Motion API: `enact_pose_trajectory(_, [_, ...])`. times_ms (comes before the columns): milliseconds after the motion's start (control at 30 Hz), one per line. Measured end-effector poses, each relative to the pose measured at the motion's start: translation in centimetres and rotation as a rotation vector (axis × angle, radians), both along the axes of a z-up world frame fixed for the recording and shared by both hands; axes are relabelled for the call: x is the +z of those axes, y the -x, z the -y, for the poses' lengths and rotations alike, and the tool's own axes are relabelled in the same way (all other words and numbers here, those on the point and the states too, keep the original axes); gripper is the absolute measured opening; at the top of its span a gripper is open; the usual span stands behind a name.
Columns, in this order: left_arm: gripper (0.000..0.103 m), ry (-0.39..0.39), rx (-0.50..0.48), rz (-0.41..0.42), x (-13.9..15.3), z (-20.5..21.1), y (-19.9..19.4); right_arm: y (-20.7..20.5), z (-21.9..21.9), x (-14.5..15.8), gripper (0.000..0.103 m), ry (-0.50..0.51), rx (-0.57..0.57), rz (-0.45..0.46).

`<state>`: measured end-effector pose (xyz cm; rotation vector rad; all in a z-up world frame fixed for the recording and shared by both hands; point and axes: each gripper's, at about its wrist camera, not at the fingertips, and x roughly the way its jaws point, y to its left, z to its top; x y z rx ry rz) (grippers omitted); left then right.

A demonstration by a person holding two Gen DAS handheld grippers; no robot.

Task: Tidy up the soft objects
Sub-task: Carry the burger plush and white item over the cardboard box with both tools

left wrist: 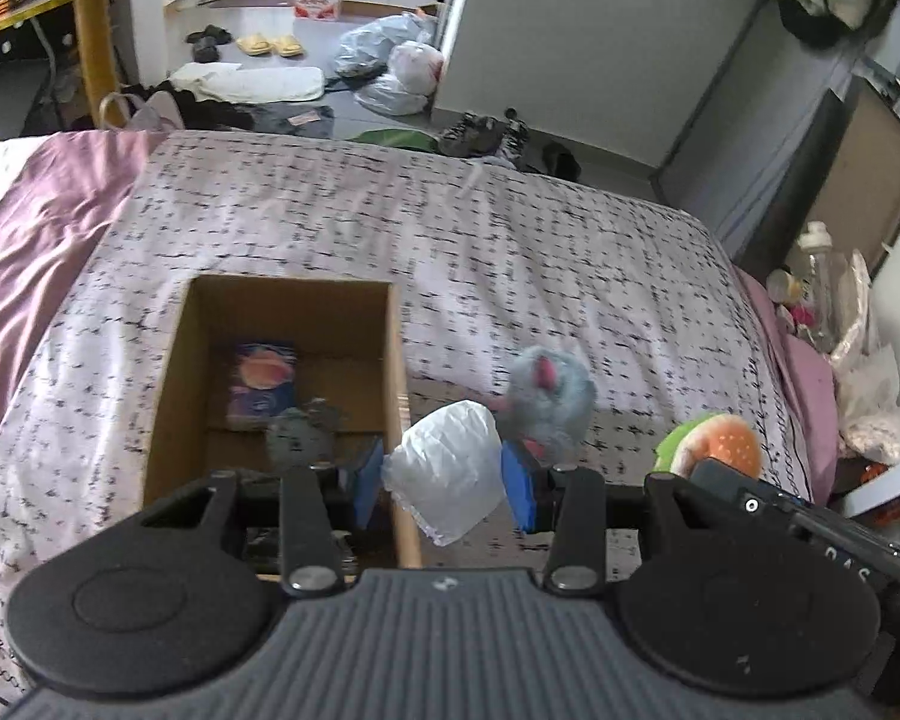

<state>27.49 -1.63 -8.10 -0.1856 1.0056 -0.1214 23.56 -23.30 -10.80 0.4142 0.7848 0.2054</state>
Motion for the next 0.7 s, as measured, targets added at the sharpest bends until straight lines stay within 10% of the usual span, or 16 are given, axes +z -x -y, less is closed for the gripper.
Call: enact_pose_trajectory(700, [0.042,0.053,0.158,-0.048,-2.6,-9.7,-2.0,-3.7,-8.5,0.2,0.029,0.036,0.113,-0.018])
